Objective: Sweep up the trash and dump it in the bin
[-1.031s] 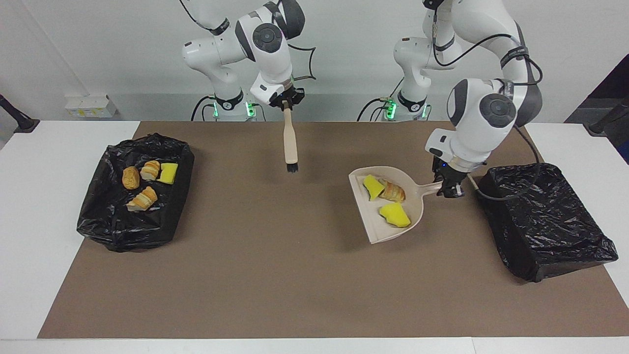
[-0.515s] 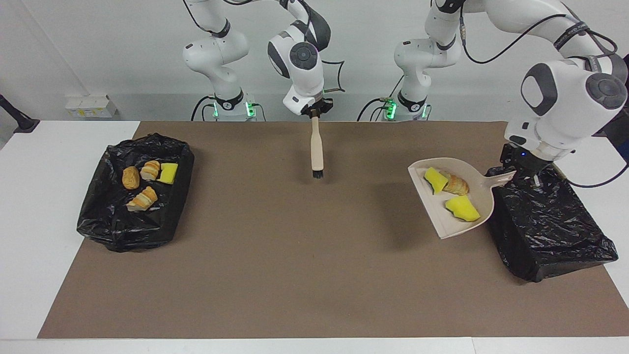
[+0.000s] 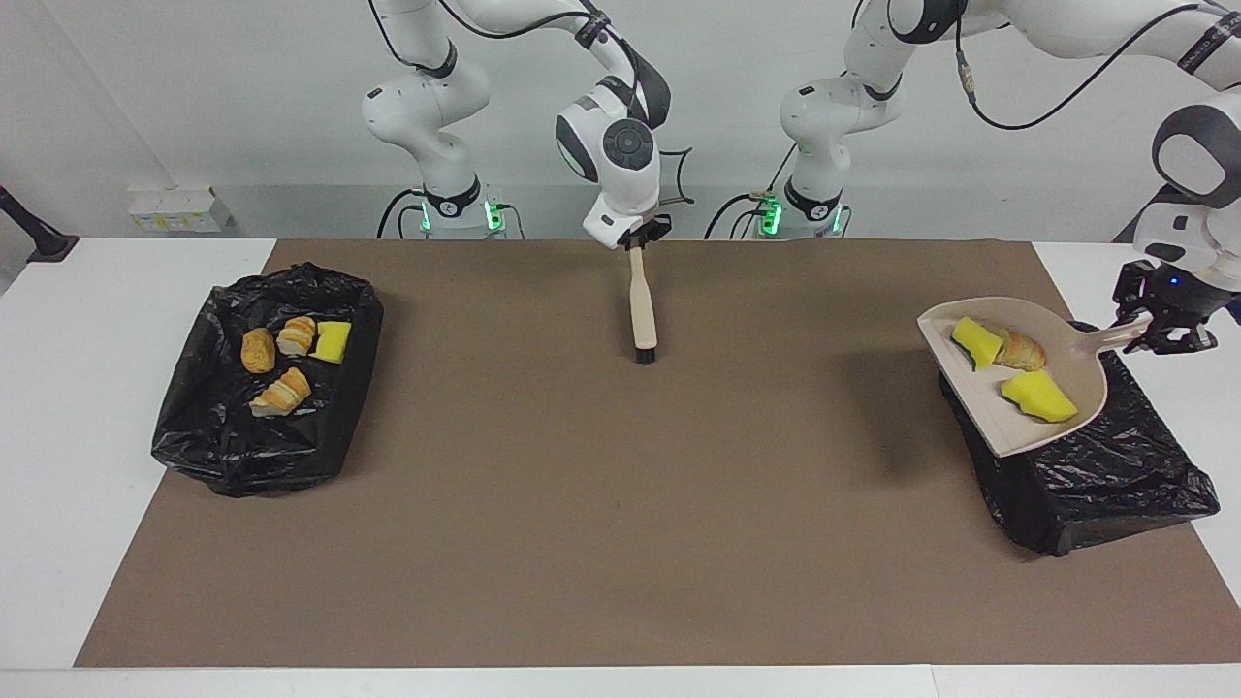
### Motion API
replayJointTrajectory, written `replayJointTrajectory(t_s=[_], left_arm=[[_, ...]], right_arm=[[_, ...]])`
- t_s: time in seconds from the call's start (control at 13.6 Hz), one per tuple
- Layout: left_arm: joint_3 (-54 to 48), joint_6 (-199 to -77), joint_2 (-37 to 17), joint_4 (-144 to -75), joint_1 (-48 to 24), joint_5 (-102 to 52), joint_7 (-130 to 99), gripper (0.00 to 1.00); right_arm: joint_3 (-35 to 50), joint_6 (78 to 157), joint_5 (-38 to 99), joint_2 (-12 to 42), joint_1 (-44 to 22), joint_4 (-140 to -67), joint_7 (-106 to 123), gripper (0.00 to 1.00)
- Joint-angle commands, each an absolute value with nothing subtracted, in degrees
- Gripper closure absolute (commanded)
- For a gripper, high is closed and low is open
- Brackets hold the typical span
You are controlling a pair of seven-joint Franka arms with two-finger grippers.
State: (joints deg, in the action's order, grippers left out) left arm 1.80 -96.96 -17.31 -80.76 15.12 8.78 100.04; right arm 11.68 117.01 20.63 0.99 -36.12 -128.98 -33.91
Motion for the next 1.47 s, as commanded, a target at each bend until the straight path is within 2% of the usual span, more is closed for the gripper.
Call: replayJointTrajectory(t_s=[0.0, 0.15, 0.22, 0.29, 0.37, 0.66, 0.81, 0.96, 1.25, 1.4], left_arm=[[1.1, -100.5, -21.4, -76.6, 17.4, 13.1, 104.0, 1.00], [1.1, -102.1, -25.5, -71.9, 18.7, 17.8, 104.7, 1.00], [1.1, -103.2, -26.8, -70.4, 19.0, 20.5, 104.9, 1.00], [1.1, -104.8, -27.1, -70.3, 18.8, 23.5, 104.9, 1.00], [1.0, -106.0, -27.1, -70.5, 18.2, 28.1, 104.6, 1.00], [1.0, -109.1, -26.0, -73.5, 15.8, 41.4, 98.1, 1.00], [1.0, -108.5, -23.7, -78.6, 12.5, 48.4, 91.4, 1.00], [1.0, -109.3, -21.5, -82.4, 12.2, 55.9, 89.6, 1.00], [0.9, -108.8, -17.2, -85.6, 12.3, 64.9, 89.6, 1.00], [0.8, -108.1, -15.1, -86.0, 12.1, 65.1, 90.1, 1.00]], right_arm=[[11.7, 119.4, 19.6, 2.2, -36.3, -129.3, -36.2, 1.00], [11.6, 118.3, 17.9, 2.3, -36.2, -129.1, -36.5, 0.99], [11.6, 118.2, 17.7, 2.3, -36.2, -129.1, -36.6, 0.69], [11.6, 118.3, 17.5, 2.4, -36.2, -128.9, -36.6, 0.28], [11.6, 118.3, 16.7, 2.5, -36.2, -128.5, -36.3, 0.00], [11.1, 118.1, 12.8, 1.1, -33.3, -126.1, -33.1, 0.00], [10.9, 118.1, 11.0, -0.4, -28.2, -124.2, -30.2, 0.00], [11.0, 118.0, 5.5, -1.1, -22.0, -121.0, -27.7, 0.00], [10.9, 117.6, -3.6, -1.1, -12.9, -115.6, -24.4, 0.00], [10.9, 113.5, -3.8, -1.8, -9.0, -111.9, -21.6, 0.00]])
